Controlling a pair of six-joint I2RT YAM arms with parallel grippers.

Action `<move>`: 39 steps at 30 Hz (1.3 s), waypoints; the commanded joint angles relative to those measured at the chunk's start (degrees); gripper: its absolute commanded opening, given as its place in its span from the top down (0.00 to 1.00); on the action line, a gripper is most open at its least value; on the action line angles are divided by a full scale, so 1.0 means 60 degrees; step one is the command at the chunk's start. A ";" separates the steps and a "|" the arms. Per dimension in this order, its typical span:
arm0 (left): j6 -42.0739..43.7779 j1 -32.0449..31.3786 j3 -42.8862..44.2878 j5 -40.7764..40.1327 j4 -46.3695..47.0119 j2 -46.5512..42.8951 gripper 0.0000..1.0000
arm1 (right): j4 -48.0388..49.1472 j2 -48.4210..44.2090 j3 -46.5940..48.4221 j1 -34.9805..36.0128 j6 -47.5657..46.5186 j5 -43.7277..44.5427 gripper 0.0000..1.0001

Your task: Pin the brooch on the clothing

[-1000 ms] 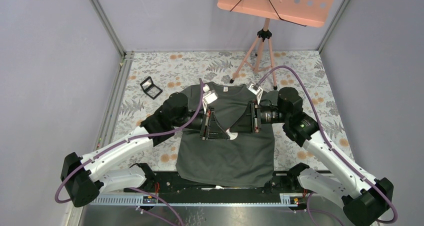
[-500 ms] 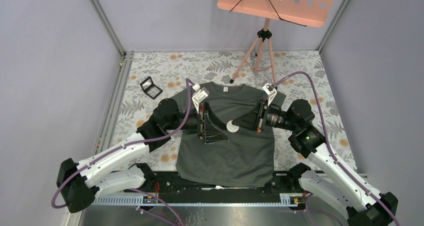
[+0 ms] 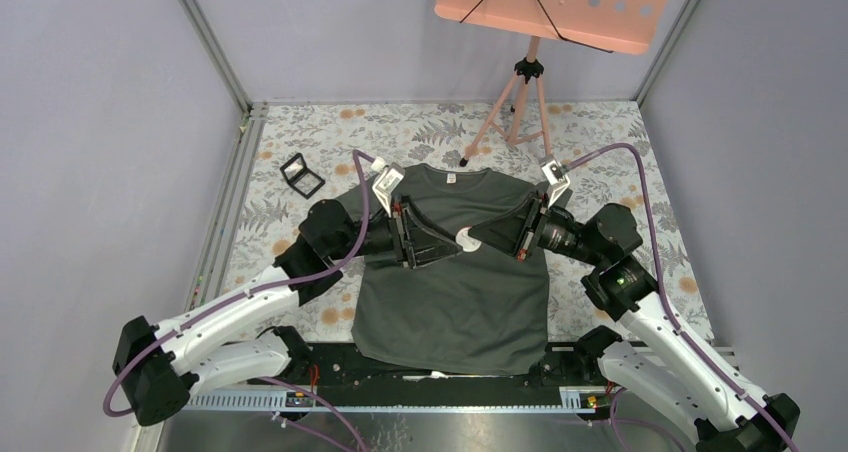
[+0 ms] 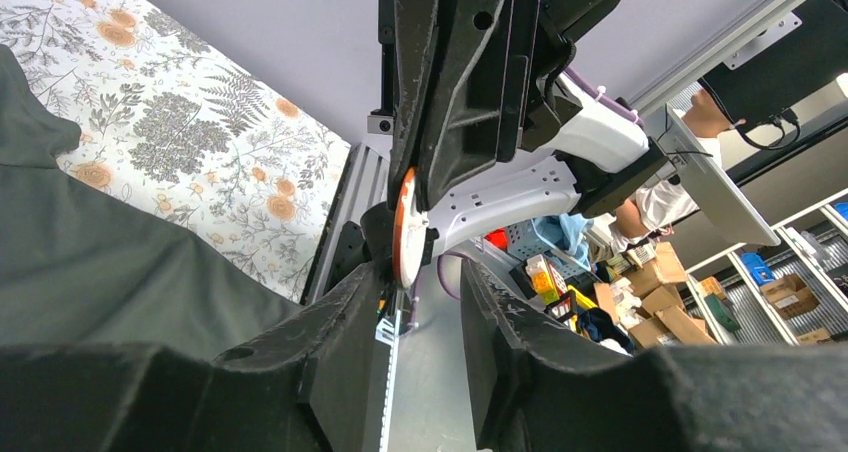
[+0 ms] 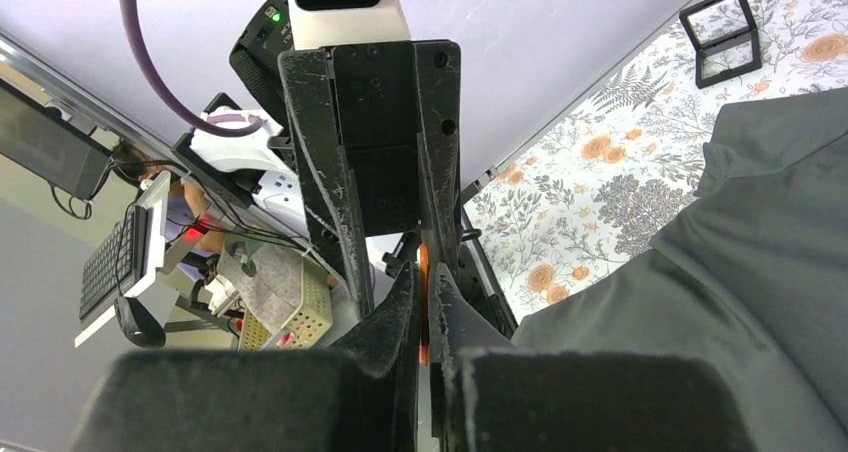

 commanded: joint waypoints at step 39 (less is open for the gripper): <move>0.0638 -0.0013 0.0072 -0.0457 -0.0187 -0.0201 1.00 | -0.0886 0.0388 0.0613 0.0058 -0.0407 -0.1187 0.73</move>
